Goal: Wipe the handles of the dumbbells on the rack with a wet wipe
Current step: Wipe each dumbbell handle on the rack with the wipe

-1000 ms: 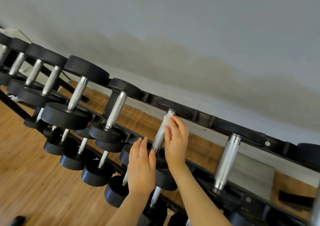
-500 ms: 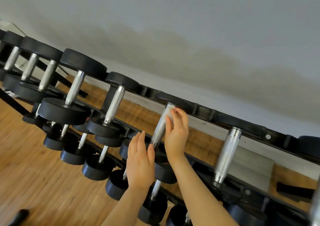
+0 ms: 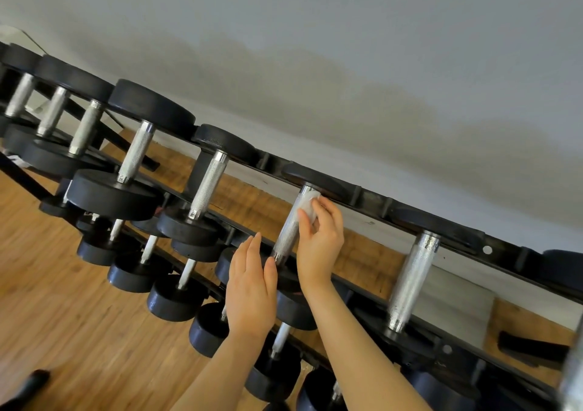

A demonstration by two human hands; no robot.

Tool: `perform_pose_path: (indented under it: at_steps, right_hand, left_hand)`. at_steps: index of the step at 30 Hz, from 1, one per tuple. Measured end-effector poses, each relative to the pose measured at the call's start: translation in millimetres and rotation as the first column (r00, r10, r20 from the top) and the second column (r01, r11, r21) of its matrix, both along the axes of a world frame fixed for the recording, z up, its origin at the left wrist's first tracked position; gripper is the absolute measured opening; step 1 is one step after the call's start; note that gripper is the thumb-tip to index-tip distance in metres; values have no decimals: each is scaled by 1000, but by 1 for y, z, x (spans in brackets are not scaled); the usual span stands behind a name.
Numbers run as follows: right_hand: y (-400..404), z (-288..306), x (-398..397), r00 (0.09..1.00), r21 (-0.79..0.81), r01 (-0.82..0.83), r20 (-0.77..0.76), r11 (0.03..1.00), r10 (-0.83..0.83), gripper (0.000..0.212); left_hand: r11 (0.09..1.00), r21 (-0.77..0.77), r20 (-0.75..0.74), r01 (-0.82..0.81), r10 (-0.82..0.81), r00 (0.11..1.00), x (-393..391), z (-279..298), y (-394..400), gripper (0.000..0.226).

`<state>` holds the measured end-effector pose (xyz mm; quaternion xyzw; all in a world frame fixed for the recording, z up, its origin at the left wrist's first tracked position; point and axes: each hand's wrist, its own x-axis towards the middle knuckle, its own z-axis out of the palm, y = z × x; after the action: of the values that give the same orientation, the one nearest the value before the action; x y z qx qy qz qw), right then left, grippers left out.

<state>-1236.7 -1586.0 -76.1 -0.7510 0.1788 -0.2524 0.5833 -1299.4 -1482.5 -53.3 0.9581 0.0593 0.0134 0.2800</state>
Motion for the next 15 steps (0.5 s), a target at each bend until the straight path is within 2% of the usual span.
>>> perform_pose_path:
  at_steps: [6, 15]
  right_hand:
    - [7, -6, -19, 1000, 9, -18, 8, 1000, 18, 30]
    - [9, -3, -16, 1000, 93, 17, -11, 996, -16, 30]
  left_hand:
    - [999, -41, 13, -29, 29, 999, -2, 0, -4, 58]
    - [1000, -6, 21, -9, 9, 1000, -3, -3, -4, 60]
